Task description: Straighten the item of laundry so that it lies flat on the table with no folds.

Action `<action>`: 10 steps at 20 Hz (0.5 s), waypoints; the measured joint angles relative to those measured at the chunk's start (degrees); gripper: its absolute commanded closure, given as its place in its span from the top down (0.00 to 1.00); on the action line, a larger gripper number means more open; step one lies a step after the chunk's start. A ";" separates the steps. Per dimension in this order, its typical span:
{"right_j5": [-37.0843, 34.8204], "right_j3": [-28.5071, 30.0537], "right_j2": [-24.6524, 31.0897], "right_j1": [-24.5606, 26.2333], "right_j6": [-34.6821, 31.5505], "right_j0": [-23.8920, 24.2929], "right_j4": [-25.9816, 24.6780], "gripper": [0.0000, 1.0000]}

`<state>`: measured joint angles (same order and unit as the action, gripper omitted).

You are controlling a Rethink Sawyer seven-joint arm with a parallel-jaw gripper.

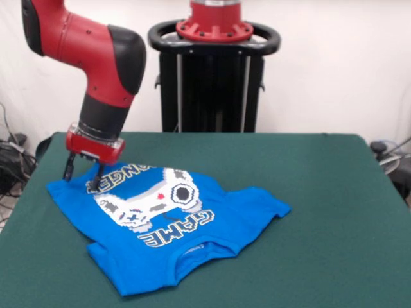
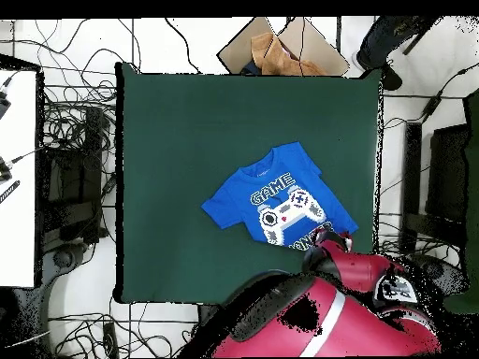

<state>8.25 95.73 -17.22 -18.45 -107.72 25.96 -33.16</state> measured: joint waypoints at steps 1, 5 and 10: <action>-0.96 0.01 -0.01 -0.07 0.00 -0.33 0.33 1.00; -4.53 0.04 0.05 -0.41 0.00 -1.67 2.02 1.00; -12.26 0.61 1.04 -1.60 0.01 -2.94 5.16 1.00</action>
<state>-4.01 96.34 -16.18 -20.05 -107.71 23.02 -28.00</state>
